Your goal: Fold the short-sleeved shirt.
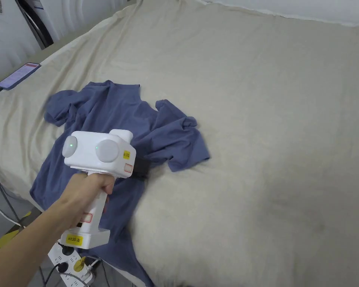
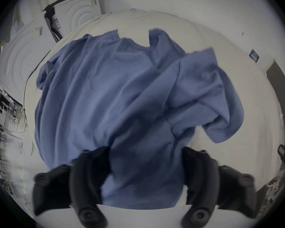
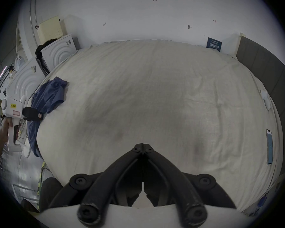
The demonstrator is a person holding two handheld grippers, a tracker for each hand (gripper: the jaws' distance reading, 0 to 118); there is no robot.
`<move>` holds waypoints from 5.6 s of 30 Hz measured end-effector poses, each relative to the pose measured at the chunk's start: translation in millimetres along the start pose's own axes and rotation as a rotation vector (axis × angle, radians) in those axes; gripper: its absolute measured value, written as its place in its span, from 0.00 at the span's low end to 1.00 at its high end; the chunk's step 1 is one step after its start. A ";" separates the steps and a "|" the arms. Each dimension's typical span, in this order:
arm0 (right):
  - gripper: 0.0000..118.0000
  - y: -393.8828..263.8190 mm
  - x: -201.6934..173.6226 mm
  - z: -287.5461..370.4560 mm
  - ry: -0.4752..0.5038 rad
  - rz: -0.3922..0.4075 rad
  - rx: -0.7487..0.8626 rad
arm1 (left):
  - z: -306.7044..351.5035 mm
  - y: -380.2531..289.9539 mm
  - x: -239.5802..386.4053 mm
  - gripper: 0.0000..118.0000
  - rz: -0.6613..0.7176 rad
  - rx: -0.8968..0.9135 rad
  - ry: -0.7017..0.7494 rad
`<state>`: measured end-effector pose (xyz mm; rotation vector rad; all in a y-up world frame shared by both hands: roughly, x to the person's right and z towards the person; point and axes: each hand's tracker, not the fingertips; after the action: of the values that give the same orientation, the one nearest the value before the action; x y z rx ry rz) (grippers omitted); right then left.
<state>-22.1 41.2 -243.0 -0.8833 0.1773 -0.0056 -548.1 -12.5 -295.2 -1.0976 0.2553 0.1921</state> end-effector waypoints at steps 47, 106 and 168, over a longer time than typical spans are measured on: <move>0.00 -85.9 160.7 111.5 -0.273 -0.320 0.121 | 52.5 -58.4 595.7 0.95 -0.501 -0.037 -0.628; 0.29 188.6 -3.9 -102.6 0.051 0.221 -0.027 | 41.0 -93.5 213.1 0.00 -0.328 -0.057 -0.332; 0.01 236.0 173.8 407.1 -0.406 -0.072 0.779 | 459.4 135.1 237.7 0.00 -0.085 0.790 -0.137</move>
<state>196.9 490.3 -198.1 -0.1010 -0.2318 0.0354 -308.9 465.5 -282.8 -0.3081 0.1380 0.0746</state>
